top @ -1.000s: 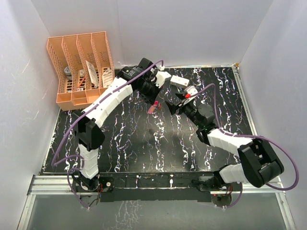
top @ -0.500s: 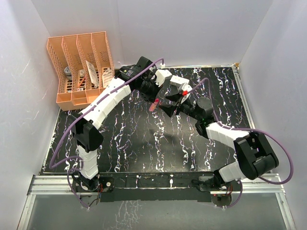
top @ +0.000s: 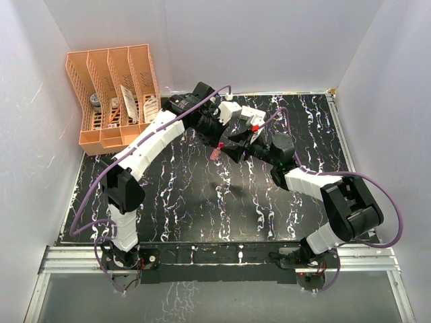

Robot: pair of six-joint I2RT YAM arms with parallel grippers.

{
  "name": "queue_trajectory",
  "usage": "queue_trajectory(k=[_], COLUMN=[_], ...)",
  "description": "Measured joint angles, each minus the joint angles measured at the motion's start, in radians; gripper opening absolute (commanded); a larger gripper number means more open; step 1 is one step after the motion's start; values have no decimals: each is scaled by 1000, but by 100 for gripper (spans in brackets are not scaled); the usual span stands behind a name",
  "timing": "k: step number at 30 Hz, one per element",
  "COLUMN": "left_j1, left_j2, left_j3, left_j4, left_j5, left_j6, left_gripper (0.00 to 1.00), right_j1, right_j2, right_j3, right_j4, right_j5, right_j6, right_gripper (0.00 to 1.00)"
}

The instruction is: Put the keys on the keyring

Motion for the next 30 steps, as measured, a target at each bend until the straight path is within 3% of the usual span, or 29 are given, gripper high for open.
queue_trajectory(k=[18,22,26,30], left_j1=[-1,-4,-5,-5], left_j2=[-3,-3,-3,-3], left_j3=[-24,-24,-24,-23], left_j4=[-3,-3,2,9], left_j5=[4,7,6,3], left_j6=[16,17,20,21], left_gripper=[0,0,0,0], right_j1=[0,0,0,2], right_j2=[42,53,58,58], right_j3=[33,39,45,46], right_j4=[30,35,36,35], right_j5=[-34,-54,-77,-90], right_j6=[18,22,31,38], right_gripper=[43,34,17,6])
